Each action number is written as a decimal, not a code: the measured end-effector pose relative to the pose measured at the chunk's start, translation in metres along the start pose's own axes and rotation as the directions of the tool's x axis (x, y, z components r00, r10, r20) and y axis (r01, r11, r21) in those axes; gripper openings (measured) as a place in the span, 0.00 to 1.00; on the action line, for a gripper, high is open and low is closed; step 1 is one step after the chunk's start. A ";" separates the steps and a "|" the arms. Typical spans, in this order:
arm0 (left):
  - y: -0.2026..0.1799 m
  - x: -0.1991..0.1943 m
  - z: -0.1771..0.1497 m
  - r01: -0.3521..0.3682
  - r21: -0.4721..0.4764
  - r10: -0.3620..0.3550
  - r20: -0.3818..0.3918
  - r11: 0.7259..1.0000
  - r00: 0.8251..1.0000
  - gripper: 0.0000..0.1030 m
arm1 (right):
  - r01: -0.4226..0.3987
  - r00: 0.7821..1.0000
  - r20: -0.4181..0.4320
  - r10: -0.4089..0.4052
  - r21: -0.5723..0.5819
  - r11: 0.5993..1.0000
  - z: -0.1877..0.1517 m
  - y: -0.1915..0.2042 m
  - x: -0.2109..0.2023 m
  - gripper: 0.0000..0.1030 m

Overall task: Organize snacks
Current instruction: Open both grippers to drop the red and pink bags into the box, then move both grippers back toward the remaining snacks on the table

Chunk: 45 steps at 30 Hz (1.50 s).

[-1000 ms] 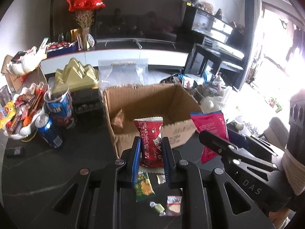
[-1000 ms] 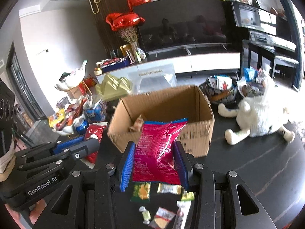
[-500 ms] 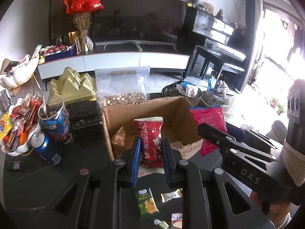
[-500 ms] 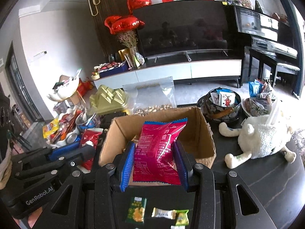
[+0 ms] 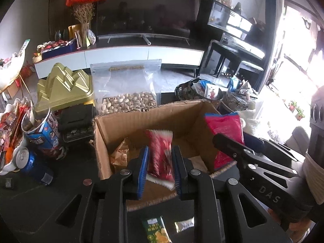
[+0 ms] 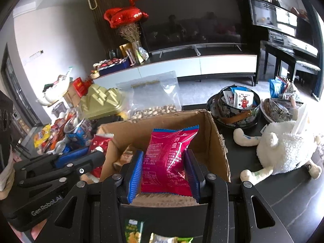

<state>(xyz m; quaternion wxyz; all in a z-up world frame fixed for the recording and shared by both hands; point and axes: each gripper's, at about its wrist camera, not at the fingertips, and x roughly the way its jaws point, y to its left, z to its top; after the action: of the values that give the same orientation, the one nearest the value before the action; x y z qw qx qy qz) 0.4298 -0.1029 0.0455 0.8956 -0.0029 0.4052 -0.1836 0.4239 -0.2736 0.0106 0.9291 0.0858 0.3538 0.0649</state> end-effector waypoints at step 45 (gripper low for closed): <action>-0.040 -0.112 -0.124 -0.084 0.061 0.080 0.074 0.995 0.994 0.65 | 0.019 1.000 -0.003 -0.019 0.000 1.000 -0.121 0.007 -0.110 0.55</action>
<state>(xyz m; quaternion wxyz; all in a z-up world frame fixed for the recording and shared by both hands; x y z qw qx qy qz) 0.2590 -0.0850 0.0499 0.9159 0.0357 0.3667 -0.1592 0.2608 -0.2727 -0.0060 0.9291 0.0824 0.3561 0.0562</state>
